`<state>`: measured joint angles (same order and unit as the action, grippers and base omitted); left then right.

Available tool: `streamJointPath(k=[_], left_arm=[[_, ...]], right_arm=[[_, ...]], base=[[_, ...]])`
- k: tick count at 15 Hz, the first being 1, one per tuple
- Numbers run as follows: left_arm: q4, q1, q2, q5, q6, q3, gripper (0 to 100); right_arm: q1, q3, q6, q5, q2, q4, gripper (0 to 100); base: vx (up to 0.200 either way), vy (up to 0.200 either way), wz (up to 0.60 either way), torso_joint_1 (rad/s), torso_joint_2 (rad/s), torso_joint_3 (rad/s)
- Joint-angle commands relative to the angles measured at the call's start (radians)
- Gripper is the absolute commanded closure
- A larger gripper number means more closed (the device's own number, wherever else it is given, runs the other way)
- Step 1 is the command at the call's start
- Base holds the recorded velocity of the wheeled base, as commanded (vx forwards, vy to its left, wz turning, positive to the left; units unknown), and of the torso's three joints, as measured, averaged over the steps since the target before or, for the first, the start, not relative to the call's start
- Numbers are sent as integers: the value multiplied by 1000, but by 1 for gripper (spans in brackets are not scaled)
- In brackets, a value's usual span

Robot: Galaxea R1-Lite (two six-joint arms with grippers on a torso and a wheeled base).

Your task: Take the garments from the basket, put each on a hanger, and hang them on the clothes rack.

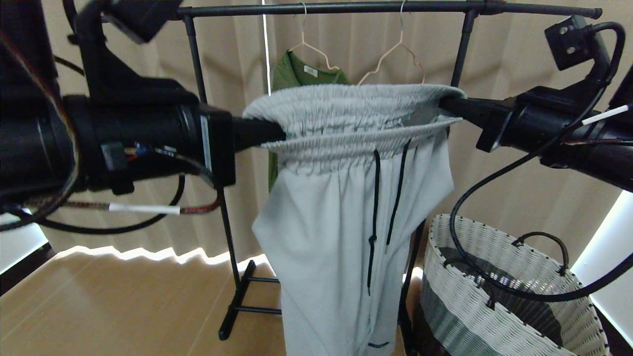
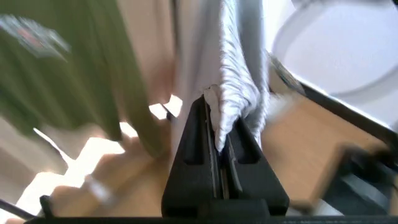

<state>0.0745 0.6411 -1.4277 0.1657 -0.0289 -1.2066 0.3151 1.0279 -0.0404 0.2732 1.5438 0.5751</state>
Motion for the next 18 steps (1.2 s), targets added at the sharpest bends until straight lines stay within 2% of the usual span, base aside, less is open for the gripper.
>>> streamJointPath(k=[1,4,7,18], left_arm=[[-2,-75,-105,-2,-35,-133,100],[2,-75,-149,-38,-32,-116,100],[2,-73,-146,-37,-34,-136,100],[2,-78,-132,-38,-34,-90,100]], right_arm=[[-24,-6,1,0,-67,-24,100],[-25,-98,5,0,-93,-20,100],[-31,-97,7,0,-96,-17,100],[-30,-106,7,0,-93,-17,100]], base=[[0,0,0,0,0,0],[0,0,0,0,0,0],[0,0,0,0,0,0],[0,0,0,0,0,0]])
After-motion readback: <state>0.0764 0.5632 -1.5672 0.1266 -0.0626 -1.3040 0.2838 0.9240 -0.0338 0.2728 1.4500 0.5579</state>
